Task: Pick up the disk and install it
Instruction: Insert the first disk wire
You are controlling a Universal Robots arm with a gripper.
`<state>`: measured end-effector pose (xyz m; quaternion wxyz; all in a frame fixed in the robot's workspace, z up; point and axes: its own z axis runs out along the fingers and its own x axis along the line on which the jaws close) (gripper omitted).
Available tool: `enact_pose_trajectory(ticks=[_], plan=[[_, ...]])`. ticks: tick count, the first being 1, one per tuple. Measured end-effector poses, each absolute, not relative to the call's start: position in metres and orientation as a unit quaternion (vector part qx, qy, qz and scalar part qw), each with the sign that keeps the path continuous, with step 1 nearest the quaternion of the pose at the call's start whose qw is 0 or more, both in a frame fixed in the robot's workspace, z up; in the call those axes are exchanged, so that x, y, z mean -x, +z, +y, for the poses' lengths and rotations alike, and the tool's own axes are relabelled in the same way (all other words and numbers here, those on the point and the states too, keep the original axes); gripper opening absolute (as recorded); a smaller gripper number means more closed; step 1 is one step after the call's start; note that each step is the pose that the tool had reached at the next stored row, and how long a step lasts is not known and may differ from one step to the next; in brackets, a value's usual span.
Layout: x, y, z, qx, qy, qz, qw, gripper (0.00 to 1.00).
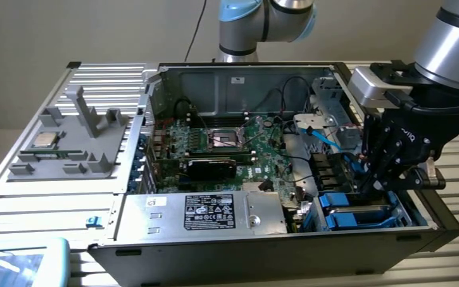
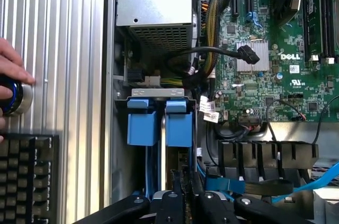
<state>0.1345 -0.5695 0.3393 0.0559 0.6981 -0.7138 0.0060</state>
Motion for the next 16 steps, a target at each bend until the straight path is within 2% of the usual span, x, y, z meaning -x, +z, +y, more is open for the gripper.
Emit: enact_pose_trajectory(ticks=[16], plan=[[-0.135,0.3362,-0.5695,-0.697,0.006,-0.715,0.056,0.16]])
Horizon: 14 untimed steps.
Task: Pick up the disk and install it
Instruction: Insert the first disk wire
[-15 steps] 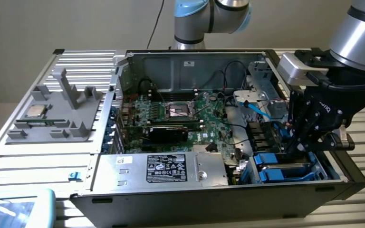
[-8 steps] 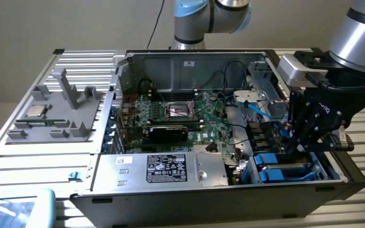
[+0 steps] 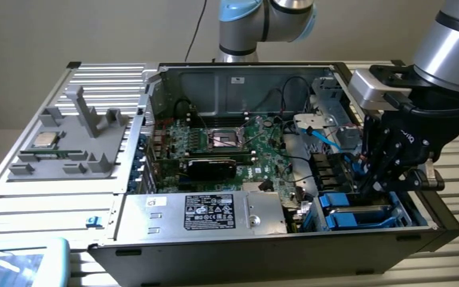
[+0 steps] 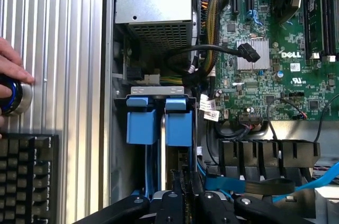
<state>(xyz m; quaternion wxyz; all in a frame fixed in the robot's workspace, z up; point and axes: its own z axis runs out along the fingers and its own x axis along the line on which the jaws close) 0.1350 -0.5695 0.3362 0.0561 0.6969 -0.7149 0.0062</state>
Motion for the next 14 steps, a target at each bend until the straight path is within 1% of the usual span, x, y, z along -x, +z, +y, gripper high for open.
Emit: enact_pose_trajectory(ticks=[12,13,14], plan=[[-0.1351,0.3353,-0.5695,-0.696,0.007,-0.716,0.057,0.16],[-0.1351,0.3356,-0.5695,-0.696,0.008,-0.716,0.057,0.18],[-0.1351,0.3366,-0.5694,-0.696,0.008,-0.716,0.058,0.24]])
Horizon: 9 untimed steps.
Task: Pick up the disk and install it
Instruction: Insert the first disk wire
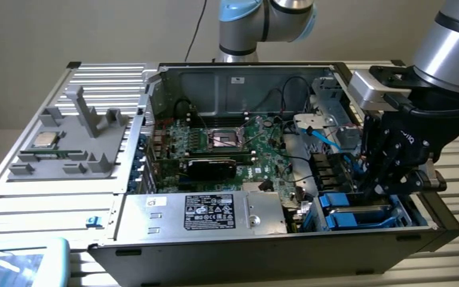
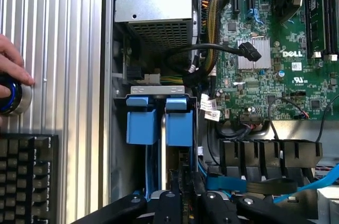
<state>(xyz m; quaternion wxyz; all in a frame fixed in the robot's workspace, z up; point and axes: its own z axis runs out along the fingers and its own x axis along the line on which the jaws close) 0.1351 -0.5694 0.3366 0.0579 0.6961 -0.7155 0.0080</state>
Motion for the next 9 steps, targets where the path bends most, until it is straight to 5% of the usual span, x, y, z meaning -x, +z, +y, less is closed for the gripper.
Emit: enact_pose_trajectory(ticks=[9], plan=[[-0.135,0.371,-0.569,-0.695,0.016,-0.716,0.066,0.31]])
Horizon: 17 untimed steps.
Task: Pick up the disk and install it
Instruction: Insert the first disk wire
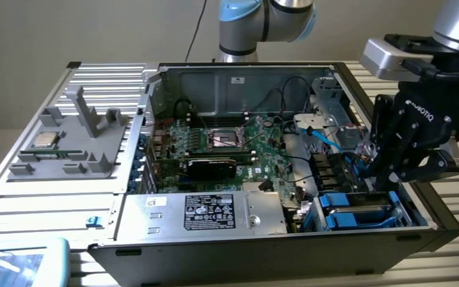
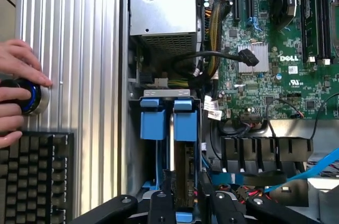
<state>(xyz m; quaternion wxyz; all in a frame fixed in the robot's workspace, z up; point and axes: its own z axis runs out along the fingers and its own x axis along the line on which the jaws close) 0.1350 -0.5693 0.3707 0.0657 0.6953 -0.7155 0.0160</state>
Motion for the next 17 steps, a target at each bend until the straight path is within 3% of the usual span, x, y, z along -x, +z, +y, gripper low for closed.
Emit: enact_pose_trajectory(ticks=[6,17], plan=[[-0.134,0.392,-0.564,-0.695,0.022,-0.715,0.071,0.31],[-0.131,0.392,-0.558,-0.695,0.023,-0.715,0.073,0.31]])
